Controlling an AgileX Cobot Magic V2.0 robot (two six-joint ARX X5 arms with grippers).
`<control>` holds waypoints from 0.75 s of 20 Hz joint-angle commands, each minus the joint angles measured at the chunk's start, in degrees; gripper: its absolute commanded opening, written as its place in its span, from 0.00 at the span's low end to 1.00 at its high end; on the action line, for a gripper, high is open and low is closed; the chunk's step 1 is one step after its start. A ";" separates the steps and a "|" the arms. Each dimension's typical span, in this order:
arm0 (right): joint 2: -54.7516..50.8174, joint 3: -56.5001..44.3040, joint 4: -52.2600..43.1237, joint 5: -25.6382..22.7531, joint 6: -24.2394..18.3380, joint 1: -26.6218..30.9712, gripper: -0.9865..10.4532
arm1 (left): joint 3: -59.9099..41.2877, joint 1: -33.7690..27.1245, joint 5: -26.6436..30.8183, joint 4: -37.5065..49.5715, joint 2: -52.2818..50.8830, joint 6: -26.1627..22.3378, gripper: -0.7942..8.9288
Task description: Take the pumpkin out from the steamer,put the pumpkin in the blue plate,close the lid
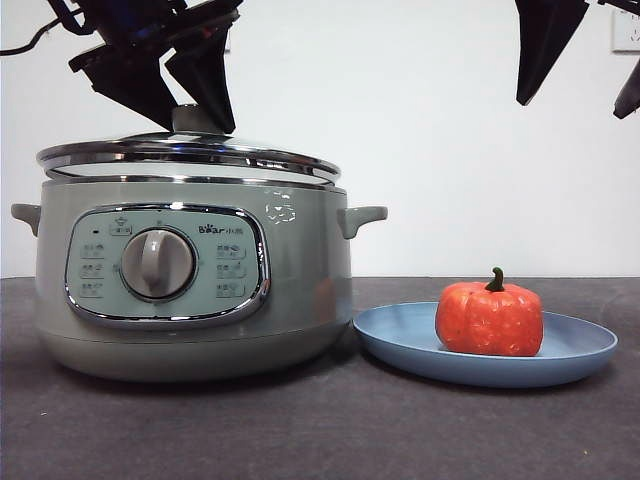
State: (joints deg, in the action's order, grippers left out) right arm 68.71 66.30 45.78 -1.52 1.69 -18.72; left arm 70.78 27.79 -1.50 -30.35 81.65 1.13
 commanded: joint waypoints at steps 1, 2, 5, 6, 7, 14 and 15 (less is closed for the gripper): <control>0.13 -0.37 -0.28 -0.07 -0.31 -0.02 0.53 | 0.50 0.44 -0.26 1.79 -0.26 0.39 0.07; 0.13 -0.37 -0.28 -0.07 -0.31 -0.02 0.53 | 0.50 0.44 -0.24 1.75 -0.24 0.37 0.07; 0.13 -0.37 -0.26 -0.07 -0.31 -0.02 0.53 | 0.48 0.44 -0.24 1.51 0.96 0.39 0.07; 0.13 -0.37 -0.26 -0.07 -0.31 -0.02 0.53 | 0.48 0.44 -0.31 1.22 1.60 0.39 0.07; 0.13 -0.37 -0.26 -0.07 -0.31 -0.02 0.53 | 0.48 0.55 -0.31 0.72 2.36 0.39 0.07; 0.13 -0.37 -0.26 -0.04 -0.31 -0.02 0.53 | 0.48 1.73 -0.22 -1.81 2.82 0.33 0.09; 0.13 -0.37 -0.26 -0.04 -0.31 -0.02 0.53 | 0.48 1.77 -0.22 -1.68 2.82 0.31 0.18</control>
State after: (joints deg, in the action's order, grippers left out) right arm 68.73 66.30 45.78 -1.52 1.69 -18.72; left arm 71.26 28.99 -1.06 -31.62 83.77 1.10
